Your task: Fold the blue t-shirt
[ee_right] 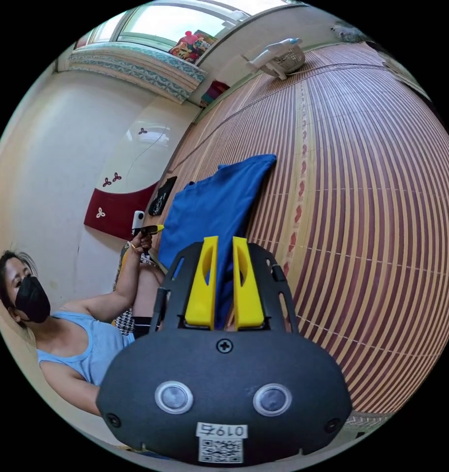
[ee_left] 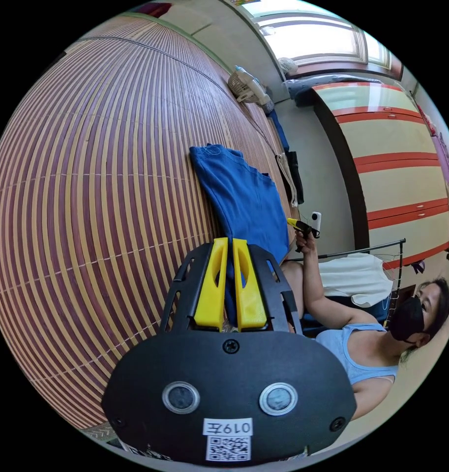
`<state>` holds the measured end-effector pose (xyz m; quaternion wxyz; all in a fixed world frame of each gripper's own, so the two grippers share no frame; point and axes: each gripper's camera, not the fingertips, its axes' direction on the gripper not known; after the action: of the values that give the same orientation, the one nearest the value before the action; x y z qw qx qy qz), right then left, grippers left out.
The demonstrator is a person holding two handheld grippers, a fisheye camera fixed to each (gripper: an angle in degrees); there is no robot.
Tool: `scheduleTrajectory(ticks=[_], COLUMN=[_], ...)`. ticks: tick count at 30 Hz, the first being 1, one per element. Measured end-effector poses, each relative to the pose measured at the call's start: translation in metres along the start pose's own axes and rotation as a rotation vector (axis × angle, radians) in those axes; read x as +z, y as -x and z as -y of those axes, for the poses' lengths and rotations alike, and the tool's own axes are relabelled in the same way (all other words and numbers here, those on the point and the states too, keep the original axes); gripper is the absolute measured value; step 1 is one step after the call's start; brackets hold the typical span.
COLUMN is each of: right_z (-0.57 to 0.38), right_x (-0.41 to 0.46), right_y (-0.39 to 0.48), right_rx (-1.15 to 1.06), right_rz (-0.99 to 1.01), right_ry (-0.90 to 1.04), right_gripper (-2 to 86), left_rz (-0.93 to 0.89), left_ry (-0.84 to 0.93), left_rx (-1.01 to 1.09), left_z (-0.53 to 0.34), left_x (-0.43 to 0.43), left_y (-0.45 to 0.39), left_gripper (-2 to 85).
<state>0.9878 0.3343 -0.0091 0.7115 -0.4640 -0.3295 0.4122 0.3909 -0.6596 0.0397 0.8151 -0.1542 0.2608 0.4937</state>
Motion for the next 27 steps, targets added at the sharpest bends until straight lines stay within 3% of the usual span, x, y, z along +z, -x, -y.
scheduleTrajectory(ticks=[5, 11, 27], right_z=[0.006, 0.014, 0.021], right_x=[0.006, 0.007, -0.002], right_y=[-0.013, -0.013, -0.022], right_rx=[0.05, 0.046, 0.079], right_rz=[0.039, -0.027, -0.081], right_ry=[0.031, 0.042, 0.037], right_gripper=[7.9, -0.2, -0.9], left_rz=[0.001, -0.001, 0.053], left_ry=[0.002, -0.005, -0.004], left_rx=[-0.004, -0.002, -0.027], left_z=[0.002, 0.003, 0.0], left_x=[0.0, -0.003, -0.008], left_y=[0.003, 0.004, 0.013], left_gripper=[1.6, 1.5, 0.9])
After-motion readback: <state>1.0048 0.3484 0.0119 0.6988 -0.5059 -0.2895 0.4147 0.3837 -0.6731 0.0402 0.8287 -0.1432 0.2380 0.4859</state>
